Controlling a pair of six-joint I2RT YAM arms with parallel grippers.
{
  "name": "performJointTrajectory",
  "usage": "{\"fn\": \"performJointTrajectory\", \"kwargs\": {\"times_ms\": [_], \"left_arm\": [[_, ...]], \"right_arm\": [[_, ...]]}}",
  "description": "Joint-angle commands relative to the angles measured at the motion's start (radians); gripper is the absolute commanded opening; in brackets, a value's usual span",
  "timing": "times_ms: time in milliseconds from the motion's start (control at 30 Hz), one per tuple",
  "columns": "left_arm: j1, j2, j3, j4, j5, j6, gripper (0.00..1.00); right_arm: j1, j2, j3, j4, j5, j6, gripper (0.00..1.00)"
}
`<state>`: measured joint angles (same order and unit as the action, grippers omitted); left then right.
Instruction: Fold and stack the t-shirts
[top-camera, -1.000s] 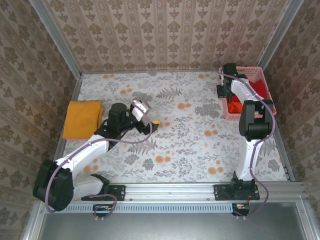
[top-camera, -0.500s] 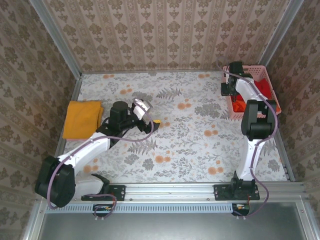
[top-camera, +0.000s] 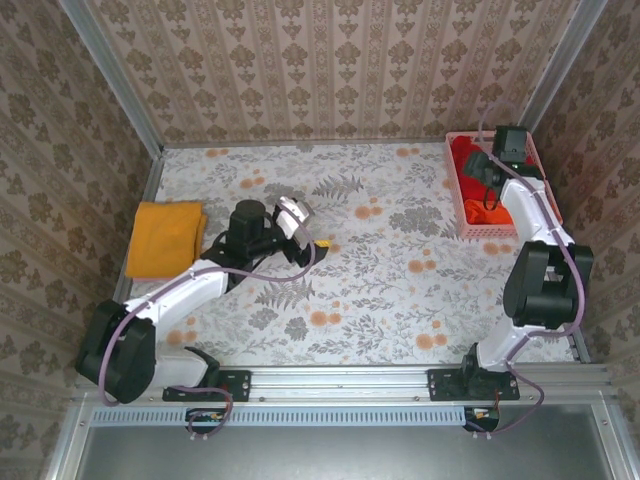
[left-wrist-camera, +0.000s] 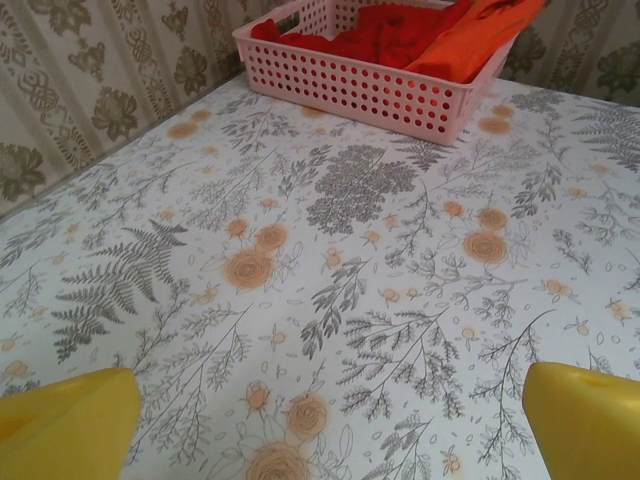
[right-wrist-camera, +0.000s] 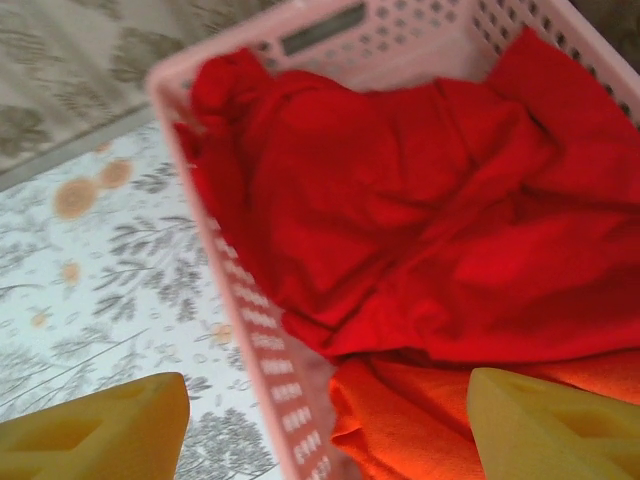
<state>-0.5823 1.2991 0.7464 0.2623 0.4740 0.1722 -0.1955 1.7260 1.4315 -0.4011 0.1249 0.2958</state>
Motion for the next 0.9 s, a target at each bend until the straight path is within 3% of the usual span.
{"fn": "performJointTrajectory", "kwargs": {"times_ms": [0,300,367,500,533,867], "left_arm": [[-0.009,0.016,0.049,0.026,0.04,0.006,1.0],[-0.027,0.001,0.03,0.036,0.004,0.008,1.0],[-0.027,-0.013,0.02,0.031,-0.008,0.013,1.0],[-0.027,-0.033,0.007,0.012,-0.027,0.024,1.0],[-0.027,-0.038,0.004,0.01,-0.032,0.024,1.0],[-0.026,-0.022,0.025,-0.005,-0.057,0.062,1.0]], "right_arm": [[-0.03,0.101,0.075,-0.067,0.008,0.072,0.74],[-0.044,0.315,0.221,-0.16,0.02,0.052,0.68],[-0.048,0.362,0.277,-0.218,0.001,0.032,0.53],[-0.054,0.349,0.305,-0.226,-0.021,0.011,0.05],[-0.054,0.327,0.305,-0.219,-0.017,0.006,0.0],[-0.054,0.03,0.205,-0.071,-0.018,0.019,0.0]]}}
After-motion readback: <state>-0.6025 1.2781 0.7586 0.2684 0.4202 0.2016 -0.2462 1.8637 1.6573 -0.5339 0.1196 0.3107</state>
